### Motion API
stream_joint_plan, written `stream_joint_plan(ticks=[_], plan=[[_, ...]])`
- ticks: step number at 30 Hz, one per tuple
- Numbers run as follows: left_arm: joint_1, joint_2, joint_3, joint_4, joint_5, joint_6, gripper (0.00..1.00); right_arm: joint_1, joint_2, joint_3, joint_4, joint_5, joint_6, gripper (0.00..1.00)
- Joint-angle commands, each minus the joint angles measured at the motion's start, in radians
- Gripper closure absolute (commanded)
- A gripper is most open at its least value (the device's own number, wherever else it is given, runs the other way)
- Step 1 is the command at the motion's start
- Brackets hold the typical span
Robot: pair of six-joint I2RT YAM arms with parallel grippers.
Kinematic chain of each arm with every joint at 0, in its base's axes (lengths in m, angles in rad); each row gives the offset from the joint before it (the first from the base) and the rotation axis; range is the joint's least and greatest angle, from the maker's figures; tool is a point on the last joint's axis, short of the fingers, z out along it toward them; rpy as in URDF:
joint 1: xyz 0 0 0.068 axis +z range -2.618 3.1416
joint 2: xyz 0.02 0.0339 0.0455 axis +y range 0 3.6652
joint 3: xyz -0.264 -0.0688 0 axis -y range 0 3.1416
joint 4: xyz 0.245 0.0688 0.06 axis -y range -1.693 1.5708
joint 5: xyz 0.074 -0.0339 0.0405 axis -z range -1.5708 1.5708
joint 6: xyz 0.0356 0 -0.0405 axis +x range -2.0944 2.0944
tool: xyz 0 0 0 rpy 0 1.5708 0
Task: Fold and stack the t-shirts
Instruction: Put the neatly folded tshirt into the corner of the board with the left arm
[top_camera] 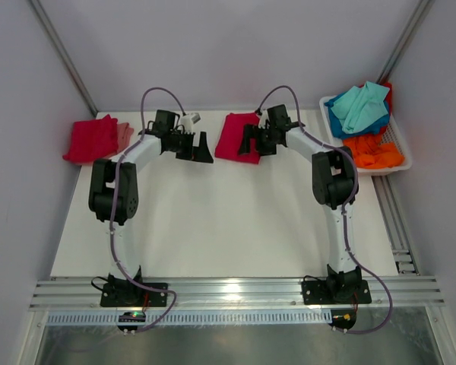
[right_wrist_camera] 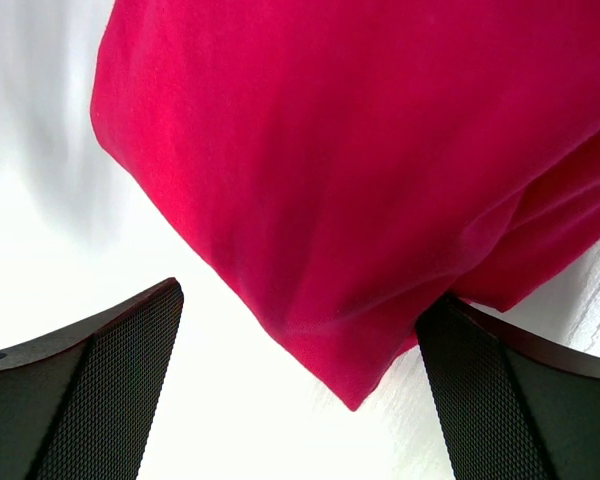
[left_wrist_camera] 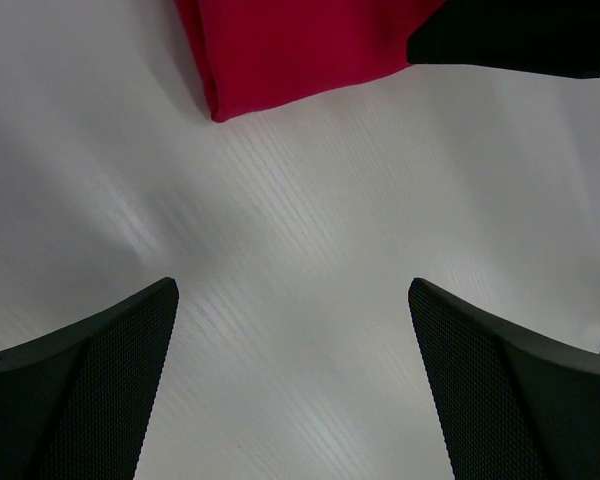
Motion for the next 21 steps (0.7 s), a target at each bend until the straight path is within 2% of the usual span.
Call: stream_joint_plan(ticks=[1, 21], plan=[[0.011, -0.079, -0.01, 0.036, 0.019, 0.011, 0.01, 0.009, -0.016, -0.078, -0.156, 0.06, -0.01, 0.01], [0.014, -0.082, -0.01, 0.073, 0.038, -0.009, 0.01, 0.026, -0.283, -0.574, -0.139, 0.109, -0.067, 0.01]])
